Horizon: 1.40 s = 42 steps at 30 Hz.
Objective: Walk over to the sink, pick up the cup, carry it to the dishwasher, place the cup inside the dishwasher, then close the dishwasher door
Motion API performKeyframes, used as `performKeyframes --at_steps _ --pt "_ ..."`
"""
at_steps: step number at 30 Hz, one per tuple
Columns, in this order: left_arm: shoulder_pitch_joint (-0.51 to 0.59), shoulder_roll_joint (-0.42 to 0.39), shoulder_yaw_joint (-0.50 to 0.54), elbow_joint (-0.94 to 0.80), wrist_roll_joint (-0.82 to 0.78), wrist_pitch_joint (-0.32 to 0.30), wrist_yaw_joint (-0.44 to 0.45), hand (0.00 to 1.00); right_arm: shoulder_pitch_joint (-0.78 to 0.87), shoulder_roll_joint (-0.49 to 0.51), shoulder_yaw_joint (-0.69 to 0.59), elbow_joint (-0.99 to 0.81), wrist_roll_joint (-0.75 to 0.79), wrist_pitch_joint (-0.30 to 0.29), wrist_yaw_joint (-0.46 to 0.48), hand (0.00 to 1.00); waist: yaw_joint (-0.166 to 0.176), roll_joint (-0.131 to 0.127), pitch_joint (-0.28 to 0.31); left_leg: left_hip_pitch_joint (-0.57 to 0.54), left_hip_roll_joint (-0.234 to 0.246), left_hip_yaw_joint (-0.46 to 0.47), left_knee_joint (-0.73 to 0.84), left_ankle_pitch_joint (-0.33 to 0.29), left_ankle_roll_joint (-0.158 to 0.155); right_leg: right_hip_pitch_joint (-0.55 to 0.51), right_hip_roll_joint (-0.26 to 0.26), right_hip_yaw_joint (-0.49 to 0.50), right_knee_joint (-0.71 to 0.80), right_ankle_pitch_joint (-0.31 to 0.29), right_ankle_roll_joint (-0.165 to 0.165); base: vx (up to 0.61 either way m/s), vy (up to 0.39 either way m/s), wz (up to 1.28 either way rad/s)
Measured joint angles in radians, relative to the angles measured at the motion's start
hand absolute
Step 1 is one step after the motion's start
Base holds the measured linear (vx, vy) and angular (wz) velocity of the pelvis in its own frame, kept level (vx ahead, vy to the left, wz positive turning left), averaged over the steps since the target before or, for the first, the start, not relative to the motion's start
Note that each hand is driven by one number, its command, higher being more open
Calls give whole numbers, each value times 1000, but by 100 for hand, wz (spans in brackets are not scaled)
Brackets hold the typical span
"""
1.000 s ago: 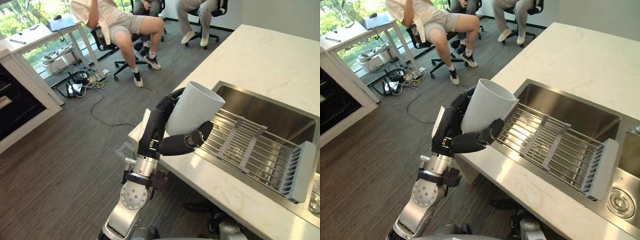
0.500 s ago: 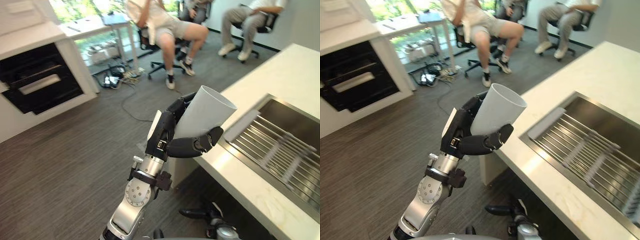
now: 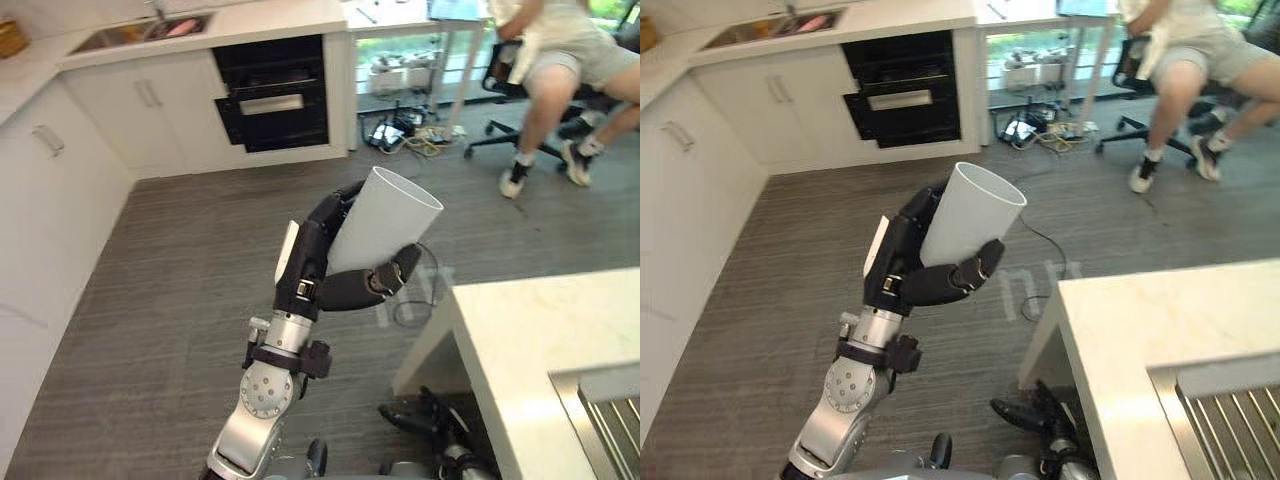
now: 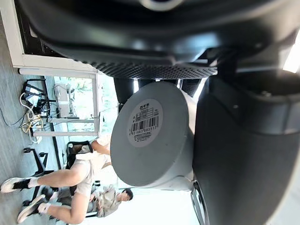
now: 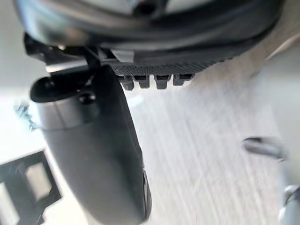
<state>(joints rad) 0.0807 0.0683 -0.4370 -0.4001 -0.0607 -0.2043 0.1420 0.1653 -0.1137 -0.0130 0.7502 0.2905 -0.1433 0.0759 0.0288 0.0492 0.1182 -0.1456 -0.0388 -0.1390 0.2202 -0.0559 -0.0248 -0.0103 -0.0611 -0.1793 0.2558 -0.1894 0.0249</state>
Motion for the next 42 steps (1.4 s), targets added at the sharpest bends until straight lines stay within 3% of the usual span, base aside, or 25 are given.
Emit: performKeyframes --at_steps 3,4,6,7,8,11,13,20,25,34,36,39,40,42 --pt "3 -1 14 -28 -17 -1 5 0 -7 3 -12 -17 -7 -13 -36 100 23 -13 2 -21 38 186 30 -37 71 18 -12 -47 -10 0 0 18 16 53" --pt "2 -4 38 -26 -22 -2 6 0 -8 4 -19 -15 -14 -16 -49 100 17 -20 2 -19 97 357 50 -56 82 34 -24 -71 -30 0 0 43 37 38" --pt "-1 -2 50 -16 -42 -2 5 0 -8 -1 -21 14 -44 -12 -68 100 -2 -17 0 -19 133 471 72 -67 87 48 -39 -101 -35 1 5 77 98 58" --pt "-2 4 54 -10 -43 -2 4 0 -8 -3 -21 38 -55 -2 -75 100 1 -16 -5 -19 115 452 63 -51 67 50 -45 -104 -36 3 9 82 164 51" --pt "-2 8 55 -3 -47 -2 4 0 -4 0 -20 47 -59 3 -77 100 0 -20 -9 -17 101 440 50 -44 66 51 -51 -107 -38 3 9 73 146 53" --pt "1 29 57 42 -75 4 3 0 24 26 -20 107 -96 27 -73 100 -19 -45 -23 20 20 368 -55 17 86 85 -87 -98 -70 8 15 88 143 85" --pt "11 31 70 44 -85 4 4 0 23 33 -18 125 -102 33 -67 100 -15 -46 -24 23 3 349 -73 29 90 87 -95 -87 -71 11 16 23 90 44" --pt "42 39 67 43 -86 4 -16 0 -23 27 2 132 -137 34 -63 100 -15 -66 -38 44 -9 359 -174 93 90 72 -90 -22 -107 33 27 -51 1 -4" --pt "70 42 81 42 -85 5 -18 0 -27 21 21 148 -164 35 -73 100 -21 -71 -45 90 -3 386 -312 168 79 57 -74 24 -143 51 54 -103 -43 -20" --pt "125 41 121 6 -86 9 -18 0 -41 5 22 158 -179 46 -79 100 -18 -73 -44 96 -10 406 -307 162 90 40 -87 31 -114 45 55 -14 -3 -5" --pt "126 39 117 -4 -86 9 -19 0 -39 -2 20 163 -193 50 -78 100 -18 -75 -43 110 -26 398 -309 148 101 32 -109 14 -46 26 62 61 43 11" --pt "126 37 102 -4 -85 10 -20 0 -19 5 21 161 -204 55 -78 100 -25 -72 -39 146 -25 349 -282 118 131 -50 -123 21 237 20 30 80 40 42" --pt "124 39 95 -3 -85 9 -20 0 -16 9 15 150 -198 55 -77 100 -33 -67 -38 147 -18 321 -255 105 135 -98 -106 51 309 -17 3 113 18 57" --pt "120 41 97 0 -86 9 -17 0 -9 11 17 130 -201 51 -78 100 -39 -65 -35 129 -10 288 -212 81 132 -144 -73 80 296 -53 21 81 23 65"
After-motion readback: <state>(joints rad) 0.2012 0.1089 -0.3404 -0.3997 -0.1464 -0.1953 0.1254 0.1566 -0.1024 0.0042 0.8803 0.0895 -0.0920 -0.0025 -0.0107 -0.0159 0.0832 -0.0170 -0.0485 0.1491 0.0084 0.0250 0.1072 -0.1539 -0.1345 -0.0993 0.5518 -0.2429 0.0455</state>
